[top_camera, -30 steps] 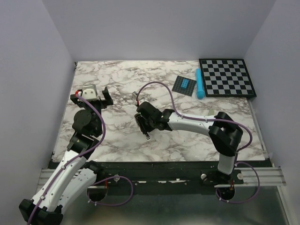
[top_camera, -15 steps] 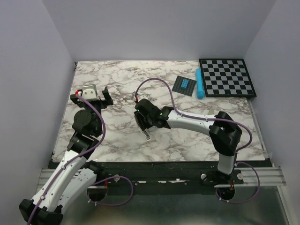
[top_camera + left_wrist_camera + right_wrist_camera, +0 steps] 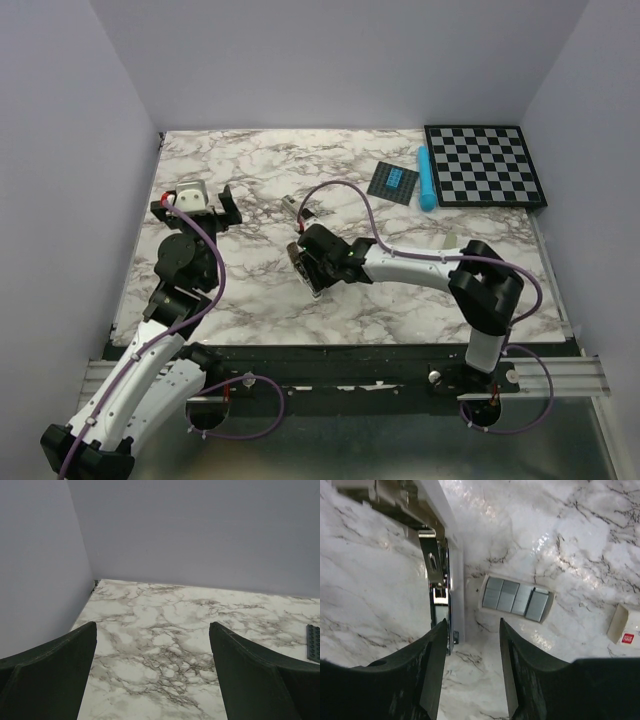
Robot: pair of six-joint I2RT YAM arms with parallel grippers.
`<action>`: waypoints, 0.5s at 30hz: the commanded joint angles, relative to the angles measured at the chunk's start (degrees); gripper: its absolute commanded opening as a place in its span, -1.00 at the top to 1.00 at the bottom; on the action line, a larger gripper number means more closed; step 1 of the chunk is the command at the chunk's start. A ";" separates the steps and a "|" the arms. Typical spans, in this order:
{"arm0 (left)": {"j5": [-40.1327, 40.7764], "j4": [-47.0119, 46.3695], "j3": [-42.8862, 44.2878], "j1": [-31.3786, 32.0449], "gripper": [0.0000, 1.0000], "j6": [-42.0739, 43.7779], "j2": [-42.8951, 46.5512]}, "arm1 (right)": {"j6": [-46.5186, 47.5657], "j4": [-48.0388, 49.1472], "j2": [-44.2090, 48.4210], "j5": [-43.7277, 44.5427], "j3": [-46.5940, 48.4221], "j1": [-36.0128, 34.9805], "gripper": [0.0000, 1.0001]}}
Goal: Load the staples into the stapler
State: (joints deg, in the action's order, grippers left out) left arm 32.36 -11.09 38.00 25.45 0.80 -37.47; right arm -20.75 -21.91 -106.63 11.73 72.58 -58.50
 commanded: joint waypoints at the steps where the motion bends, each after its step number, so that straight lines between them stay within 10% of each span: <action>1: -3.17 -0.08 0.50 -0.49 -0.98 -0.62 -1.11 | 0.62 5.46 8.01 -2.41 -6.98 0.05 -0.08; 15: -19.96 16.89 7.09 -0.49 -0.98 -15.38 -12.35 | 5.37 31.66 17.16 -6.46 -26.87 -0.39 -0.08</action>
State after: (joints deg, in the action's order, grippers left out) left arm 20.80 -1.50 43.38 25.23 -8.10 -47.66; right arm -17.08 -0.23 -90.41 5.61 48.60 -58.43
